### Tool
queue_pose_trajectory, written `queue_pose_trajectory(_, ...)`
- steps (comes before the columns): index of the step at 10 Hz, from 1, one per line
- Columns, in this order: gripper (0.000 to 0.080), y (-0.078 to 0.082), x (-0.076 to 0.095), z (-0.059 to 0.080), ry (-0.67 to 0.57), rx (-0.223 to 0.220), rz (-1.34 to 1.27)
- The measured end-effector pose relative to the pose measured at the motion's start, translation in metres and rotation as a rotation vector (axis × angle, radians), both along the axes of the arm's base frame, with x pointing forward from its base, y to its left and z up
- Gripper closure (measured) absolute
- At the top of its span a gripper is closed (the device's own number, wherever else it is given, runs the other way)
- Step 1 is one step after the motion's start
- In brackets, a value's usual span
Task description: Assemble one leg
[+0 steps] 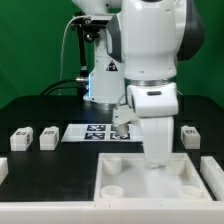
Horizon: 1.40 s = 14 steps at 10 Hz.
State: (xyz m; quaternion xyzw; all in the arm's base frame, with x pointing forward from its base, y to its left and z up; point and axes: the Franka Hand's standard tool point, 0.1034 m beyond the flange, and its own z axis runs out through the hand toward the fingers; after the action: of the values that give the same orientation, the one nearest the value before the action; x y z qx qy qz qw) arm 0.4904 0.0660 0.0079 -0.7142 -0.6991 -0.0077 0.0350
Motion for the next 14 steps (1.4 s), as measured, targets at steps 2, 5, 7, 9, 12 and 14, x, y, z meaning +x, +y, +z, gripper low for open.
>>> queue_pose_trajectory(2,0.0739,0.0106,0.0002,0.001,0.009,0.003,0.002)
queue_pose_trajectory(5,0.0738,0.0132,0.0001,0.0003,0.009,0.007,0.004)
queue_pose_trajectory(7,0.0561,0.0122,-0.0002,-0.0004,0.011,0.007,0.002)
queue_pose_trajectory(9,0.0425,0.0118,-0.0002,-0.0006,0.011,0.007,0.001)
queue_pose_trajectory(12,0.0157,0.0112,-0.0002,-0.0007,0.011,0.007,0.0)
queue_pose_trajectory(14,0.0151,0.0109,-0.0002,-0.0008,0.011,0.006,0.0)
